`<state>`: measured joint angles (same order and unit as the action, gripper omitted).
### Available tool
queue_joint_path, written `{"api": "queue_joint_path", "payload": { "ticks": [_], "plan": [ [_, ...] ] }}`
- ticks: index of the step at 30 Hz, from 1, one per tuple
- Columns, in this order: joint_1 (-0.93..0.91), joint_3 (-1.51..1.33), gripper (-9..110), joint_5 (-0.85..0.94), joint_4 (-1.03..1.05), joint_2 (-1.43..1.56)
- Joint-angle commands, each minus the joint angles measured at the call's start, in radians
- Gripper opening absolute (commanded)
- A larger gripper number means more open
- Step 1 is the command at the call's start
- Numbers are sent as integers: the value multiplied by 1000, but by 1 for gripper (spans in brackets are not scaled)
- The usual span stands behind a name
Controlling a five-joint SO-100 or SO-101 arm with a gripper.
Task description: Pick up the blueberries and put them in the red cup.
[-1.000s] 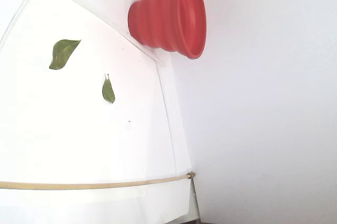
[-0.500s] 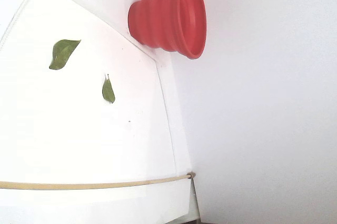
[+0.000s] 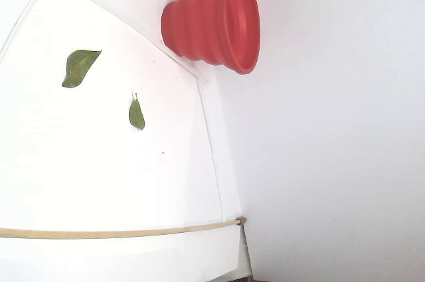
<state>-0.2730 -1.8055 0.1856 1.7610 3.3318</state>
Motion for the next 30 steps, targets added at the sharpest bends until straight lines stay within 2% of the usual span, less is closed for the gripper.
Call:
{"api": "queue_joint_path", "payload": {
  "ticks": [1,12,30],
  "plan": [
    [-29,-2,16,-8,8,-6],
    [-77,-6,11,-8,6,5],
    [-87,-6,11,-5,6,8]
  ]
}}
